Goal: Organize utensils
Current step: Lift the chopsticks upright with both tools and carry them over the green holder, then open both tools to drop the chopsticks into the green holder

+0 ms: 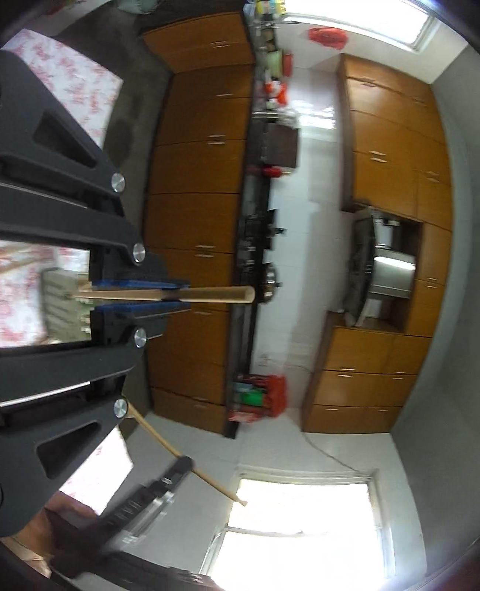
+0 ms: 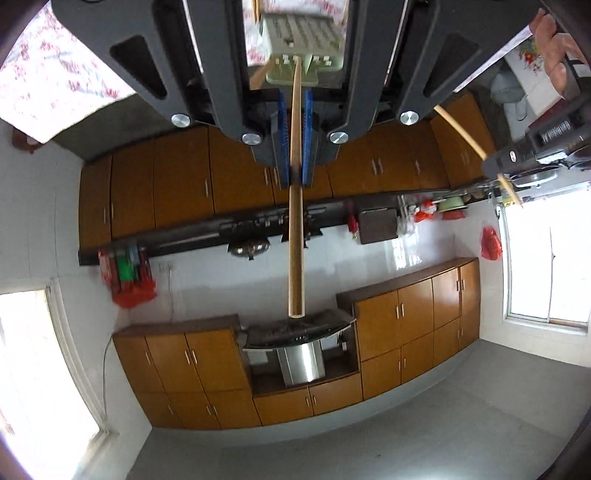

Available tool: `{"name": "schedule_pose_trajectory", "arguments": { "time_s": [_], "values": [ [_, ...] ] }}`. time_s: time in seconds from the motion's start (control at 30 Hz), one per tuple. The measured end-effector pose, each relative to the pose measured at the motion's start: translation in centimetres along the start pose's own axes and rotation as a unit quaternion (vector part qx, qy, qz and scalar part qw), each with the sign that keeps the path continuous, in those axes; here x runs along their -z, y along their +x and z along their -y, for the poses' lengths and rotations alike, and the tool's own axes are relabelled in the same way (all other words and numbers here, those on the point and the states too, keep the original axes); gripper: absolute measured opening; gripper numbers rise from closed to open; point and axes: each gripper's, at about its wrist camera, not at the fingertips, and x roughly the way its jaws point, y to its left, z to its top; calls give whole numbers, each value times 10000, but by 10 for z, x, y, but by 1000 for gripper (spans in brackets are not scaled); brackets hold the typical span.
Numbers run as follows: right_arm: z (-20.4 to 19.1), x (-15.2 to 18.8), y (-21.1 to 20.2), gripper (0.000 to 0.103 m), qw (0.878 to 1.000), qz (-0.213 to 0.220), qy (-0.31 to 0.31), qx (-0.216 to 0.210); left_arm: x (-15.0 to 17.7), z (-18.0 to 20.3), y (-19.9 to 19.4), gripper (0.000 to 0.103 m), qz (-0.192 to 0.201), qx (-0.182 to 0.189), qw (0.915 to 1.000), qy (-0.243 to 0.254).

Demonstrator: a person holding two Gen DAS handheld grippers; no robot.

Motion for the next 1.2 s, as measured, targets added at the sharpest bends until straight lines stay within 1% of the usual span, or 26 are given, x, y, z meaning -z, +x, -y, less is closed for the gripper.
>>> {"name": "schedule_pose_trajectory", "arguments": {
  "time_s": [0.1,0.23,0.33,0.5,0.53,0.57,0.63,0.73,0.87,0.93,1.0,1.07,1.1,1.13,1.17,1.2],
  "values": [
    [0,6,15,8,10000,7,-58,59,-5,7,18,8,200,-48,9998,-3],
    [4,22,37,8,9997,-188,-9,138,9,11,46,8,256,-127,9996,-8],
    [7,35,49,8,9990,-387,-9,212,25,6,71,8,144,-157,9997,-103],
    [9,49,52,8,9974,-686,6,201,48,-5,98,8,-321,-89,9989,-334],
    [9,50,51,9,9971,-735,19,191,51,-8,98,8,-372,-76,9986,-379],
    [9,49,51,13,9969,-767,26,180,52,-11,99,9,-415,-74,9981,-444],
    [11,46,47,16,9966,-806,86,121,51,-14,97,10,-439,-77,9978,-498],
    [10,37,37,16,9970,-765,79,60,48,-19,86,14,-382,-59,9979,-525],
    [8,26,14,16,9981,-620,1,29,41,-23,56,21,-194,-7,9982,-566],
    [9,23,-4,16,9981,-609,-62,52,41,-25,38,22,-213,-62,9984,-511],
    [12,27,-14,17,9974,-698,-143,101,48,-28,20,24,-364,-176,9983,-419],
    [20,41,-24,24,9947,-986,-201,206,66,-34,5,27,-612,-312,9972,-305],
    [25,51,-25,25,9923,-1195,-205,264,76,-38,1,29,-748,-395,9961,-257],
    [31,68,-25,25,9874,-1533,-199,329,88,-41,-1,29,-922,-495,9943,-212],
    [37,89,-21,25,9802,-1936,-176,383,106,-47,-2,29,-1184,-590,9911,-164],
    [43,112,-16,25,9697,-2405,-119,415,121,-52,-2,29,-1393,-634,9881,-159]
  ]
}}
